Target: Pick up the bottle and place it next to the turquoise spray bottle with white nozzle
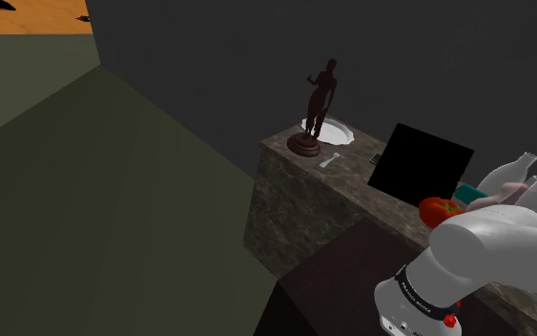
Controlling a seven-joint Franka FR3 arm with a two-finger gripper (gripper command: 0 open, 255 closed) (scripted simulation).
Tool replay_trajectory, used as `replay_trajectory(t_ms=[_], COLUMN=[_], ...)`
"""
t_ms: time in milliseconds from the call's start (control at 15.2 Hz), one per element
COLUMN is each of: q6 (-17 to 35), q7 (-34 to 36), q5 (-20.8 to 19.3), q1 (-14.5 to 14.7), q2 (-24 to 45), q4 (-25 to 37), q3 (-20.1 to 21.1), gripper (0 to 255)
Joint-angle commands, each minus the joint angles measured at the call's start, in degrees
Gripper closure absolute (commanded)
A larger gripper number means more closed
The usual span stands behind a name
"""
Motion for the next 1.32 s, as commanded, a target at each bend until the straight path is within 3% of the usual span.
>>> replay_trajectory(t_ms=[0,1254], q6=[1.2,10.8], q7=[0.3,2.2], q5=[-0.6,-7.3], q1=[-0.4,-3.6], q2=[-0.8,-6.7], q4=[-1.8,-15.9], q3=[-0.6,-7.3], gripper=[255,255])
